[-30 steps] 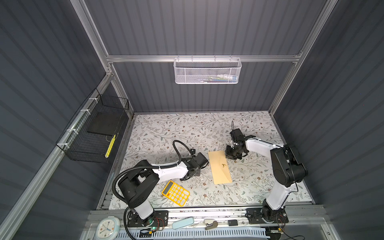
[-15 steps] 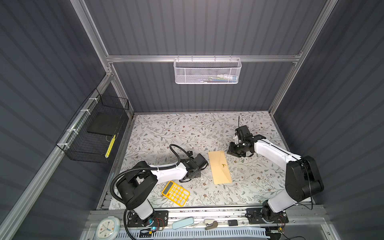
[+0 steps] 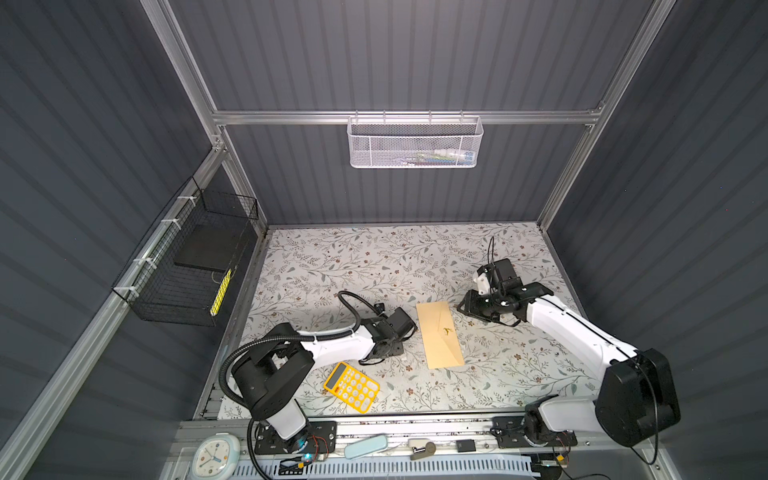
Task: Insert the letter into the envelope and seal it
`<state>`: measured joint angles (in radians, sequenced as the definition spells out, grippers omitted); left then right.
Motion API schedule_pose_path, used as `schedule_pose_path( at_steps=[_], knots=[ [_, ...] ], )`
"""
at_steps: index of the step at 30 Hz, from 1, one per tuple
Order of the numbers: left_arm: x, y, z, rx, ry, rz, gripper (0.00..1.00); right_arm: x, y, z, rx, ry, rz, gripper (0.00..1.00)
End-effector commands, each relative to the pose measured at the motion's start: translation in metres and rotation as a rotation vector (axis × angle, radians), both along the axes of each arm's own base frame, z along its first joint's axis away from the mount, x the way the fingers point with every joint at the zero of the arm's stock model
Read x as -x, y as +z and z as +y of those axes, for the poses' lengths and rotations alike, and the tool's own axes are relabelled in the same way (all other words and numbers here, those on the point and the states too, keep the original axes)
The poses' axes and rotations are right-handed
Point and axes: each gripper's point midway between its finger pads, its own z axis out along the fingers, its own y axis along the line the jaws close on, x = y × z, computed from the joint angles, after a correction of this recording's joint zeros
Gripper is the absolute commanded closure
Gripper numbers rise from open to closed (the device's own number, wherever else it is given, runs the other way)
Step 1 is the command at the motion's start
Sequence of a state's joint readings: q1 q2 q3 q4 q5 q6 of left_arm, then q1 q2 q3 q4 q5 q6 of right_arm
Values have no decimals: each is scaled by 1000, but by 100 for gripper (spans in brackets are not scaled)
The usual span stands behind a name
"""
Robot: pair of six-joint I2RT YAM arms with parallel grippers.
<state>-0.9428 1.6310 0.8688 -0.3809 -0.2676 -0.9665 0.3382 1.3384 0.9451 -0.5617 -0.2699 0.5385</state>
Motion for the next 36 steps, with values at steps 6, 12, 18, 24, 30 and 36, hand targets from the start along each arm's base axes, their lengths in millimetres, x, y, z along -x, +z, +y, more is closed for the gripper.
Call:
schedule_pose_path(
  at_steps=[6,12,18,24,30,36],
  knots=[
    [-4,26,3,3,-3,-49,51,14,-1,-13,48,6,4,53],
    [-17,75,-7,51,-38,-144,43,11,15,-24,83,4,-82,25],
    [-39,169,0,64,-106,-402,25,9,62,-42,136,4,-310,3],
    [-54,260,29,-15,-174,-672,8,10,110,-63,153,-41,-503,1],
    [-55,323,51,-73,-232,-884,0,20,154,-77,152,-85,-672,1],
    [-50,357,94,-192,-176,-1010,0,34,178,-94,198,-129,-771,1]
  ],
)
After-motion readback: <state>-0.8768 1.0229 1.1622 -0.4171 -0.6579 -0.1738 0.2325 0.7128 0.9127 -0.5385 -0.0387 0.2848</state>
